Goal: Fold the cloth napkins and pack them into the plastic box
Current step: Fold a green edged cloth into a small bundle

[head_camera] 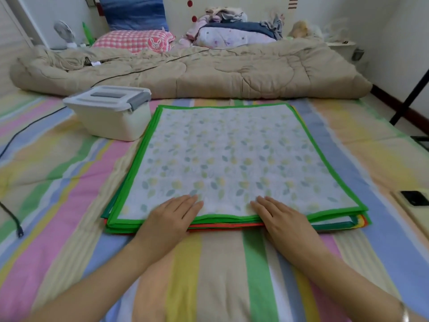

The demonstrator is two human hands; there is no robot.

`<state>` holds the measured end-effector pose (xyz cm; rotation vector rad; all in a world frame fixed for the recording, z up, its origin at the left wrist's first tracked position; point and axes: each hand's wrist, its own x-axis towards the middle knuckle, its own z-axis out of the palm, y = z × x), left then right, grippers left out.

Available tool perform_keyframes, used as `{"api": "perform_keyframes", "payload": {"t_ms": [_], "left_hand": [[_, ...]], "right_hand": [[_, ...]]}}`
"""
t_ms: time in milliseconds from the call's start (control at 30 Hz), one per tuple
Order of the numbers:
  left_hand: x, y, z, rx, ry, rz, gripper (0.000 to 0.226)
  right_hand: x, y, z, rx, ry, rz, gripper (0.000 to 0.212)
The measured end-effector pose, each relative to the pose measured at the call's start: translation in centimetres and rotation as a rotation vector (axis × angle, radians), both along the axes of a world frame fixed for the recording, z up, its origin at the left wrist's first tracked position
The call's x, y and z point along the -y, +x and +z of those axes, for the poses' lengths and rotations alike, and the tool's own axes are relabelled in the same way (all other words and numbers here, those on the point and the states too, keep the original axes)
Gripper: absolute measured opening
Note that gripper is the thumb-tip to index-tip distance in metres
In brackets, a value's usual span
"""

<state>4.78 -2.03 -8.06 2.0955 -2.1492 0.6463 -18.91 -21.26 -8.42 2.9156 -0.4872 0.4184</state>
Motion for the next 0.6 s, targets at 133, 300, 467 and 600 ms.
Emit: {"api": "perform_keyframes", "payload": {"t_ms": [133,300,467,600], "left_hand": [[0.5,-0.4,0.5,-0.067,-0.036,0.012,0.055],[-0.1,-1.2,2.2,-0.182,0.03,0.132,0.05],[-4.5,-3.7,2.6,-0.206,0.037,0.048,0.061],[-7.2,-5.5,2.6,-0.191,0.109,0.075,0.063]], "right_hand": [[-0.2,0.0,0.5,0.011,0.001,-0.032,0.057],[-1.0,-0.2,2.7,-0.194,0.027,-0.133,0.027],[-5.0,-3.7,3.7,-0.295,0.011,-0.125,0.024],[-7.7,-6.0,4.3,-0.329,0.036,-0.095,0.024]]}}
